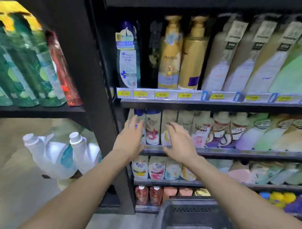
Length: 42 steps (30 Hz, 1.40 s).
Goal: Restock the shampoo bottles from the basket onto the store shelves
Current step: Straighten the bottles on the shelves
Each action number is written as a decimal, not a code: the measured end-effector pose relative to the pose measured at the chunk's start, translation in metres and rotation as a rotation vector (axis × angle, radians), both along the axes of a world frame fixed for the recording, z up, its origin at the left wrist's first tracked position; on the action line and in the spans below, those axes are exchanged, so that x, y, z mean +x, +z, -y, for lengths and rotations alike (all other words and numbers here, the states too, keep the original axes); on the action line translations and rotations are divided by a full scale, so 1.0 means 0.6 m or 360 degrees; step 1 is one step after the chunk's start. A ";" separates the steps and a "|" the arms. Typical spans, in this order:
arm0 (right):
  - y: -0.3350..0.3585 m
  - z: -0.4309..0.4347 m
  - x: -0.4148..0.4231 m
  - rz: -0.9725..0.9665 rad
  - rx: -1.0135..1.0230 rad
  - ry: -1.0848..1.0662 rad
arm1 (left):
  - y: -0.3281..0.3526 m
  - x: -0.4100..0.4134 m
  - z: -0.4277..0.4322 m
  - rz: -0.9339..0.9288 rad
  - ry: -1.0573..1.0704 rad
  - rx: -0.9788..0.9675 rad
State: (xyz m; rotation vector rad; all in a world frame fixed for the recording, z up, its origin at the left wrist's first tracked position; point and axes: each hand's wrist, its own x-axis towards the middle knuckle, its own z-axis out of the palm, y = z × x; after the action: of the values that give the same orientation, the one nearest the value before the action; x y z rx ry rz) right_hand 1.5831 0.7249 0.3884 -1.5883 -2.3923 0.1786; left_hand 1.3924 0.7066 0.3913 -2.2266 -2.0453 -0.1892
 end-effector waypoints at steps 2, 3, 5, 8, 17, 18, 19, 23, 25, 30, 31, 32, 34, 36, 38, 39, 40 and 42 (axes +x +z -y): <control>-0.015 -0.031 -0.024 0.0008 0.0167 0.0015 | -0.039 -0.008 -0.013 -0.0037 -0.0004 0.0118; -0.022 -0.046 -0.035 0.0028 0.0264 0.0023 | -0.057 -0.010 -0.019 -0.0051 0.0008 0.0181; -0.036 -0.072 -0.056 0.0089 0.0466 0.0040 | -0.094 -0.014 -0.035 -0.0096 0.0035 0.0350; -0.061 -0.105 -0.073 0.0147 0.0737 0.0033 | -0.145 -0.018 -0.077 -0.0156 0.0066 0.0569; -0.074 -0.160 -0.117 0.0151 0.1098 -0.0011 | -0.195 -0.032 -0.137 0.0184 0.0056 0.1135; -0.075 -0.162 -0.119 0.0129 0.1110 -0.0006 | -0.195 -0.032 -0.140 0.0247 0.0058 0.1145; -0.079 -0.165 -0.120 0.0119 0.1140 0.0003 | -0.196 -0.032 -0.144 0.0307 0.0056 0.1156; -0.087 -0.173 -0.109 0.0085 0.1215 0.0017 | -0.209 -0.026 -0.157 0.0462 0.0074 0.1126; -0.080 -0.174 -0.108 0.0070 0.1187 0.0034 | -0.219 -0.020 -0.166 0.0614 0.0115 0.1118; -0.073 -0.182 -0.097 0.0025 0.1147 0.0090 | -0.220 -0.018 -0.188 0.0697 0.0126 0.1123; -0.073 -0.183 -0.094 0.0005 0.1143 0.0114 | -0.218 -0.020 -0.188 0.0728 0.0116 0.1094; -0.071 -0.184 -0.091 -0.0013 0.1132 0.0136 | -0.217 -0.021 -0.188 0.0758 0.0106 0.1072; -0.069 -0.185 -0.087 -0.0039 0.1105 0.0174 | -0.217 -0.023 -0.185 0.0694 0.0108 0.1089; -0.069 -0.185 -0.082 -0.0076 0.1091 0.0202 | -0.220 -0.026 -0.182 0.0448 0.0142 0.1182; -0.070 -0.184 -0.078 -0.0109 0.1088 0.0228 | -0.219 -0.030 -0.178 0.0126 0.0190 0.1265; -0.070 -0.182 -0.077 -0.0131 0.1082 0.0241 | -0.216 -0.031 -0.175 -0.0008 0.0212 0.1280; -0.070 -0.179 -0.076 -0.0152 0.1077 0.0252 | -0.214 -0.032 -0.173 -0.0110 0.0228 0.1282; -0.068 -0.176 -0.073 -0.0161 0.1078 0.0273 | -0.210 -0.032 -0.171 -0.0174 0.0242 0.1257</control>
State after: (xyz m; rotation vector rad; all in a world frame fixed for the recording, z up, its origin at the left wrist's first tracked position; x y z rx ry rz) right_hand 1.5392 0.8303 0.3477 -1.0342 -2.1681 -0.4618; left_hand 1.3730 0.8093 0.2652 -1.5520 -1.6561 -0.6991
